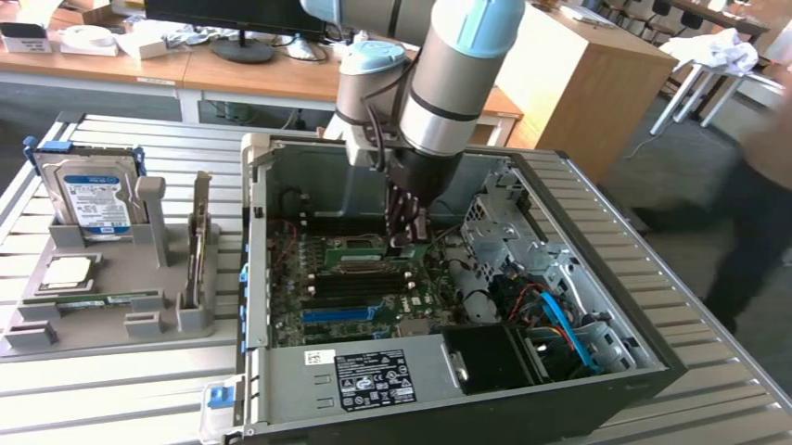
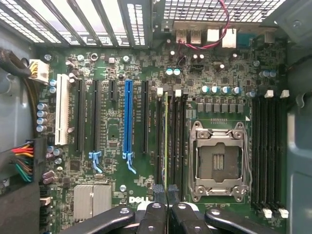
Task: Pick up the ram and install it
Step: 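Insert the ram into the slot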
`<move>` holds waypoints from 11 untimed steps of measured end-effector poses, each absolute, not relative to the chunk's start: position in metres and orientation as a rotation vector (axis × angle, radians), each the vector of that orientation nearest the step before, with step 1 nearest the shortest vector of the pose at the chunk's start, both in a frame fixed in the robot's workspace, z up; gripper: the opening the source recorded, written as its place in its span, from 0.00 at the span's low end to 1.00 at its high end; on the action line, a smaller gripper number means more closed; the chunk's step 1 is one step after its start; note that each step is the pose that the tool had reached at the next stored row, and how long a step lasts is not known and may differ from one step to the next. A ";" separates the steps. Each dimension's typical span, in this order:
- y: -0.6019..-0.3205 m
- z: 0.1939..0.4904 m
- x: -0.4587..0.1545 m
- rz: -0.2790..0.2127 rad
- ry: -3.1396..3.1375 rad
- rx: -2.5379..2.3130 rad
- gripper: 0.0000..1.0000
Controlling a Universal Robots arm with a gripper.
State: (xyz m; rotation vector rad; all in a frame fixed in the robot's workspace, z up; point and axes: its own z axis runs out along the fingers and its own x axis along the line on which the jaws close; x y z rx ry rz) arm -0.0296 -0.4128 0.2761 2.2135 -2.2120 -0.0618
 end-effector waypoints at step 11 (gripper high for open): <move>-0.413 0.264 -0.030 -0.062 -2.212 2.213 0.11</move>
